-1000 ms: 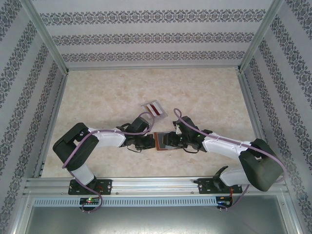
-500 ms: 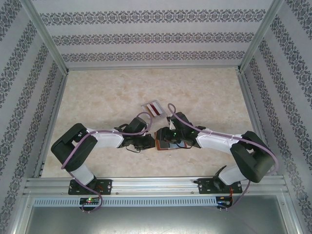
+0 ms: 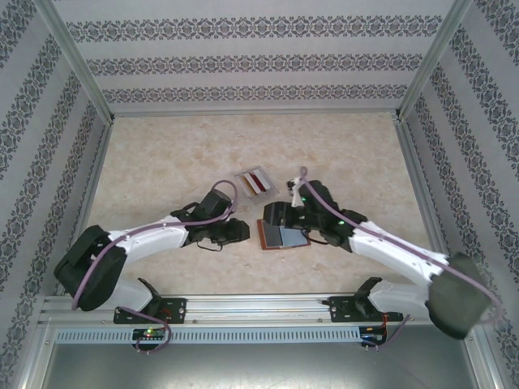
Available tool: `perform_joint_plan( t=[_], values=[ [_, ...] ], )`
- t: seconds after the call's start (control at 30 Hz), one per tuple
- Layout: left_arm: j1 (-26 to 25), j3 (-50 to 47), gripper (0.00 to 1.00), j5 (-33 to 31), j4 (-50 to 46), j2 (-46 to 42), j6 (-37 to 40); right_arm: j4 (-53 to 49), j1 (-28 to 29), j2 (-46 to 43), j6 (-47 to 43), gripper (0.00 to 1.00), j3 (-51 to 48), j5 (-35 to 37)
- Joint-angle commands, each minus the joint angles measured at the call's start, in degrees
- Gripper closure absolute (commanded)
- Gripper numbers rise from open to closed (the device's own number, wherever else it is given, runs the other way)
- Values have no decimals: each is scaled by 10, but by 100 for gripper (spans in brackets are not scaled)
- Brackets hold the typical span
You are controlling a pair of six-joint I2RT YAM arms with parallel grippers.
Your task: Put the credit cards into the card holder
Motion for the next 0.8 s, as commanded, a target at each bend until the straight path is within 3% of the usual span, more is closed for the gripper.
perform_joint_plan(
  t=[0.0, 0.1, 0.2, 0.43, 0.57, 0.77],
  values=[
    [8, 45, 55, -31, -92, -25, 50, -112, -49, -56, -32, 36, -51, 18],
    [9, 85, 44, -34, -131, -8, 89, -144, -100, -96, -50, 36, -84, -22],
    [23, 124, 42, -27, -158, 21, 128, -162, -128, -94, -67, 36, -97, -47],
    [79, 165, 37, 12, -164, 57, 173, -96, -133, -10, -80, 37, -96, -109],
    [133, 126, 37, 30, -108, 50, 136, -53, -128, 26, -69, 37, -75, -124],
    [181, 85, 36, -51, -72, 16, 143, 4, -109, 91, -61, 39, -35, -170]
  ],
)
